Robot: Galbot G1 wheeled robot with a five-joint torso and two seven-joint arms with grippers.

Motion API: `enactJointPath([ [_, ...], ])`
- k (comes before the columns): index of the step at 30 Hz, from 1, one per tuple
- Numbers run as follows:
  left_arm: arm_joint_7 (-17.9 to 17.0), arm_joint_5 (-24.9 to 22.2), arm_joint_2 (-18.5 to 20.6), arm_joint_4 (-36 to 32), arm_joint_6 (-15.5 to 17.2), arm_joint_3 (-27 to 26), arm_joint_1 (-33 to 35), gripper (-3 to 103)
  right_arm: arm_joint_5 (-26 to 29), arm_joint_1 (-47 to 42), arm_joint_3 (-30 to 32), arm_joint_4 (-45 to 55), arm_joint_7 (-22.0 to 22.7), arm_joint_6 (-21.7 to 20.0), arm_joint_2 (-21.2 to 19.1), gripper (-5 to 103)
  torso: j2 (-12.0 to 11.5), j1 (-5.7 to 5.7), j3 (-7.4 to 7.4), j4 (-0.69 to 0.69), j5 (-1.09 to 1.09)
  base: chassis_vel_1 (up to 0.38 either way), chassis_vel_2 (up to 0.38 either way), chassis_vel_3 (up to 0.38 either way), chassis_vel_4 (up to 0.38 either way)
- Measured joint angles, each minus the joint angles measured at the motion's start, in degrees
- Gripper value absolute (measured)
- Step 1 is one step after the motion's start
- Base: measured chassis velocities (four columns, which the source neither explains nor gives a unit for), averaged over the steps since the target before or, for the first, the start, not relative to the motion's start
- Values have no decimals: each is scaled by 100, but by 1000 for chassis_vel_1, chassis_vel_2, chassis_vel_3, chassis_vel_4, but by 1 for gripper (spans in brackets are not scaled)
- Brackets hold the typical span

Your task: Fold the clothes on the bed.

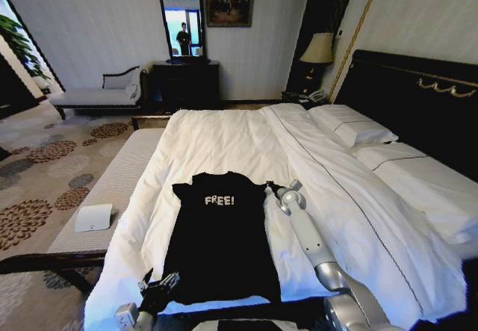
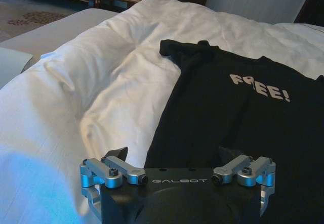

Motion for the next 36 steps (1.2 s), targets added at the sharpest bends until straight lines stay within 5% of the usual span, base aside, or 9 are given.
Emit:
enactJointPath([
  [36,13,29,-61,-6,-77,25,38,100,-499,-40,356,126,765,522,115,0,0,0,0,0,0,0,0,0,0],
])
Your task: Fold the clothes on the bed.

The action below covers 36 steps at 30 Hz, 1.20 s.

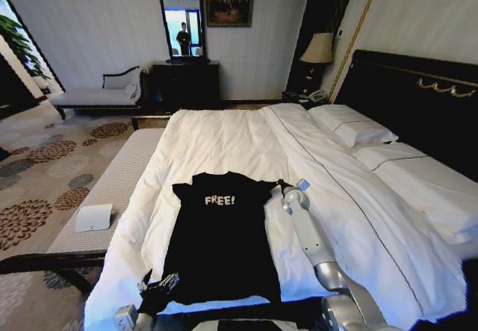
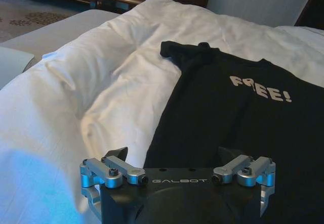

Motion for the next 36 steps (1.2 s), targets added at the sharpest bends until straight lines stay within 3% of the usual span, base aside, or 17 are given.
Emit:
enactJointPath([
  [11,7,5,-27,64,-33,61,-26,100,-119,-21,-9,-24,106,175,-4,0,0,0,0,0,0,0,0,0,0],
  [16,9,2,-29,76,-40,74,-41,100,-201,-88,-54,-38,-78,137,-15,-1,0,0,0,0,0,0,0,0,0],
  [19,9,-5,-13,78,-40,70,-46,100,-266,-192,-18,-3,-171,158,-16,15,0,0,0,0,0,0,0,0,0],
  [21,9,-10,-7,79,-40,66,-46,100,-292,-248,23,34,-187,202,-16,15,0,0,0,0,0,0,0,0,0],
  [25,9,-16,12,82,-29,72,-59,100,-341,-553,306,169,-198,420,-37,37,0,0,0,1,1,0,0,0,0],
  [27,9,-16,17,86,-24,82,-71,100,-278,-715,407,288,-198,436,-69,37,0,0,0,1,0,0,0,0,0],
  [29,9,-13,20,106,-9,119,-92,100,238,-1201,586,836,-196,246,-129,47,0,0,0,-3,1,0,0,0,0],
  [30,9,-13,20,106,-9,119,-92,100,238,-1201,586,836,-196,246,-129,47,0,0,0,-3,1,0,0,0,0],
  [34,5,30,-7,113,16,187,-113,100,1483,-1773,746,1564,-302,-295,-109,69,1,-1,0,-2,0,0,0,0,0],
  [36,4,43,-16,101,22,192,-112,100,1658,-1827,758,1592,-396,-345,-85,74,1,-1,-1,-1,-1,0,0,0,0],
])
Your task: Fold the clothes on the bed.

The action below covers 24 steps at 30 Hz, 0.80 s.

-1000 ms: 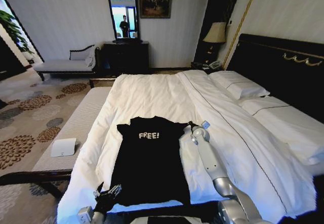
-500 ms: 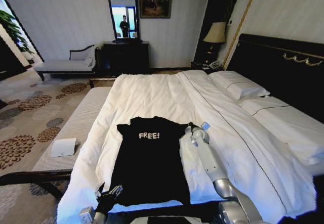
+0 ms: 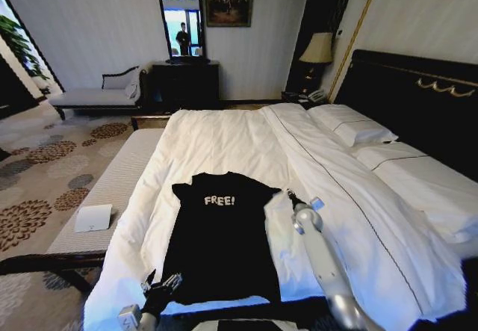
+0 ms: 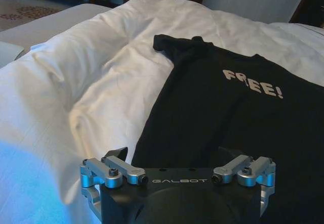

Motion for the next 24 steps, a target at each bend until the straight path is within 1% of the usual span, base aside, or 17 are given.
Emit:
enactJointPath([
  [1,0,9,-4,-15,1,-2,9,100,68,-26,-1,0,-76,-16,15,80,0,0,0,1,0,0,0,0,0],
  [2,0,9,-4,-15,1,-2,9,100,68,-26,-1,0,-76,-16,15,80,0,0,0,1,0,0,0,0,0],
  [4,-1,12,-7,-43,-3,-38,59,100,114,-65,-29,-34,-282,-49,40,89,-1,1,1,0,1,0,0,0,0],
  [7,0,12,-7,-50,-27,-83,104,100,92,-62,-73,-113,-404,-53,68,90,-1,1,1,0,1,0,0,0,0],
  [9,1,12,-6,-65,-34,-101,128,100,34,-12,-110,-241,-474,-53,98,79,0,0,1,1,1,0,0,0,0],
  [11,1,13,-8,-74,-34,-105,131,100,16,13,-124,-288,-495,-52,105,79,0,0,1,1,0,0,0,0,0],
  [12,1,12,-12,-83,-34,-109,132,100,-1,40,-141,-336,-523,-45,113,74,0,0,1,1,0,0,0,0,0],
  [13,1,13,-15,-94,-30,-115,132,100,-29,71,-161,-395,-566,-34,124,74,0,1,1,1,0,0,0,0,0],
  [14,1,13,-16,-99,-27,-122,131,100,-58,98,-175,-451,-607,-28,131,63,0,1,1,1,0,0,0,0,0],
  [15,1,12,-16,-104,-25,-129,131,100,-88,119,-185,-503,-641,-22,137,57,0,1,1,1,1,0,0,0,0],
  [16,1,12,-16,-104,-25,-129,131,100,-88,119,-185,-503,-641,-22,137,57,0,1,1,1,1,0,0,0,0],
  [17,1,12,-12,-106,-22,-137,134,100,-124,146,-197,-566,-682,-7,148,51,-1,2,1,1,1,0,0,0,0],
  [18,1,11,-10,-106,-19,-144,138,100,-139,177,-205,-618,-707,2,156,51,-1,2,1,1,1,0,0,0,0],
  [19,0,9,-6,-106,-16,-150,140,100,-146,198,-209,-650,-720,4,163,46,-1,2,1,1,1,0,0,0,0],
  [21,0,9,-3,-106,-13,-156,142,100,-160,221,-222,-690,-736,4,169,46,-1,2,1,1,0,0,0,0,0],
  [22,0,5,1,-107,-8,-166,144,100,-196,242,-242,-740,-756,5,177,35,-1,2,1,1,0,0,0,0,0],
  [24,-1,-6,8,-114,-4,-182,144,100,-269,277,-270,-838,-790,13,193,24,-1,2,1,1,1,0,0,0,0],
])
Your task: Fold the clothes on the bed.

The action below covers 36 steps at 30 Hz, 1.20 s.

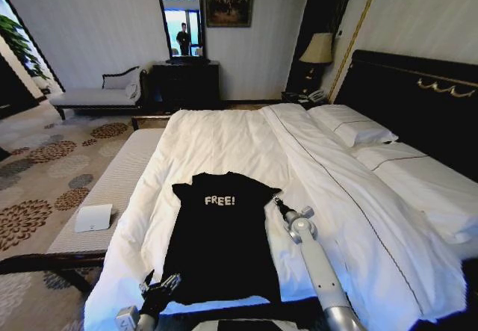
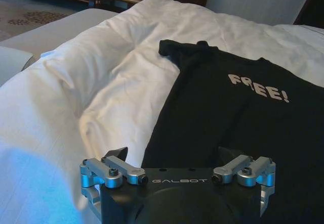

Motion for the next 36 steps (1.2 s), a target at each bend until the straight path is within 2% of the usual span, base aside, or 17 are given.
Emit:
enactJointPath([
  [2,0,-6,3,-4,3,-7,0,100,-21,24,-10,-48,-14,4,12,24,0,0,0,0,0,0,0,0,0],
  [3,-1,-11,7,-6,6,-15,0,100,-25,52,-17,-87,-22,5,25,19,0,0,0,0,0,0,0,0,0],
  [4,-2,-18,13,-7,10,-24,0,100,-47,90,-30,-125,-30,5,41,8,0,0,0,0,0,0,0,0,0],
  [6,-2,-23,17,-7,11,-32,0,100,-76,118,-41,-159,-35,10,51,8,0,0,0,0,0,0,0,0,0],
  [8,-3,-28,24,-11,11,-45,5,100,-95,168,-52,-216,-38,16,70,1,0,0,0,0,0,0,0,0,0],
  [17,-6,-36,23,-21,11,-66,15,100,-160,197,-67,-262,-33,62,84,0,0,0,0,1,0,0,0,0,0],
  [27,-9,-43,0,19,1,-8,-33,100,-126,-622,205,879,109,75,62,0,0,0,-1,-1,-1,0,0,0,0],
  [36,-15,-24,-12,-11,-14,-9,-11,100,-432,-904,284,1194,218,106,101,0,0,0,-1,0,1,0,0,0,0],
])
